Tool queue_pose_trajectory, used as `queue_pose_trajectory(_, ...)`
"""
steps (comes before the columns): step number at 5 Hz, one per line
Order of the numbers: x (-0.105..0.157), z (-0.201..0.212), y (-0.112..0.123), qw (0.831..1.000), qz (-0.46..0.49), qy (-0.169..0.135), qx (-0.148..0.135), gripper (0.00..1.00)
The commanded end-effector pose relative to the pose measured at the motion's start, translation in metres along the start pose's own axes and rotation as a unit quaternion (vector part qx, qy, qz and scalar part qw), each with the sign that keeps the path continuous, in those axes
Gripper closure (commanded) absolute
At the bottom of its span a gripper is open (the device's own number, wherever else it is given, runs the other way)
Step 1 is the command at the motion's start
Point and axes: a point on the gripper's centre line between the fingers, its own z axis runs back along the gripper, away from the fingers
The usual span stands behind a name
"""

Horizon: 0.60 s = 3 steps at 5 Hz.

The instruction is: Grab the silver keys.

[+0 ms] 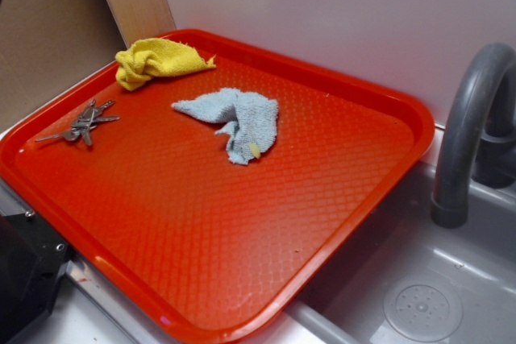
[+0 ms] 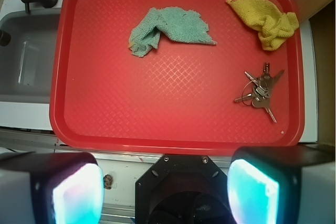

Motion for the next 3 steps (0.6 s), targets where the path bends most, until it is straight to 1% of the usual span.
queue_pose_trajectory(1,0.000,0.000,0.000,1.000,0.000,0.000,0.000,0.00)
queue_pose_trajectory(2,0.023,-0.038,0.040,0.995,0.084,0.003,0.056,0.00)
queue_pose_trajectory(3,0.025,-0.069,0.078,0.976,0.196,0.023,0.087,0.00)
